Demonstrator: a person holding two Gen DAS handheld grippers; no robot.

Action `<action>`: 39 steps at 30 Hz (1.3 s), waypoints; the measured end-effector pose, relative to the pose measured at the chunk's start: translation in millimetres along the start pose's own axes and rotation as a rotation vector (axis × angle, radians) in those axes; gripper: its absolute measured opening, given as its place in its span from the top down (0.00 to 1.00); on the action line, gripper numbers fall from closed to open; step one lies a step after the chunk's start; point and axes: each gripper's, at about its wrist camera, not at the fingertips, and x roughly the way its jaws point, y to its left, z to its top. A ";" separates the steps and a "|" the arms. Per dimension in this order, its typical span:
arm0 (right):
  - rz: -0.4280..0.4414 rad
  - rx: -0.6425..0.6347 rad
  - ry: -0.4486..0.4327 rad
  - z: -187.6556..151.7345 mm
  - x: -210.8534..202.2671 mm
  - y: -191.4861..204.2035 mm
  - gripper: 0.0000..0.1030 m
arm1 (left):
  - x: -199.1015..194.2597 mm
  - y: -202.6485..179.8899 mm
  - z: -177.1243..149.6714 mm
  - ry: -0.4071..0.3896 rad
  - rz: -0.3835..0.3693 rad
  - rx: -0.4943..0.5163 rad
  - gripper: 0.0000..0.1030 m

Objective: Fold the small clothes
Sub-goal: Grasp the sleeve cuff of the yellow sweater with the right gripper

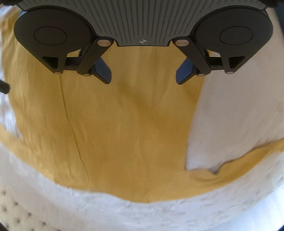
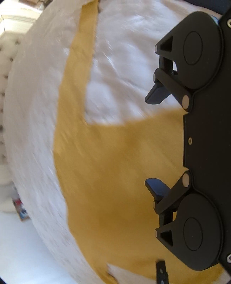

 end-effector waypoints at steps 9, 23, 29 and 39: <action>-0.101 0.258 -0.048 63.1 48.7 -126.9 0.22 | 36.3 -12.9 41.0 -0.147 0.104 0.088 0.28; -0.109 0.673 -0.097 69.5 90.5 -240.3 0.21 | 61.7 -4.3 53.4 -0.175 0.089 0.127 0.28; -0.090 0.753 -0.145 74.8 101.0 -254.2 0.84 | 58.4 8.1 57.5 -0.171 0.059 0.100 0.28; -0.092 0.406 -0.201 165.1 58.4 -166.4 0.84 | 45.7 51.6 65.6 -0.192 0.035 0.066 0.28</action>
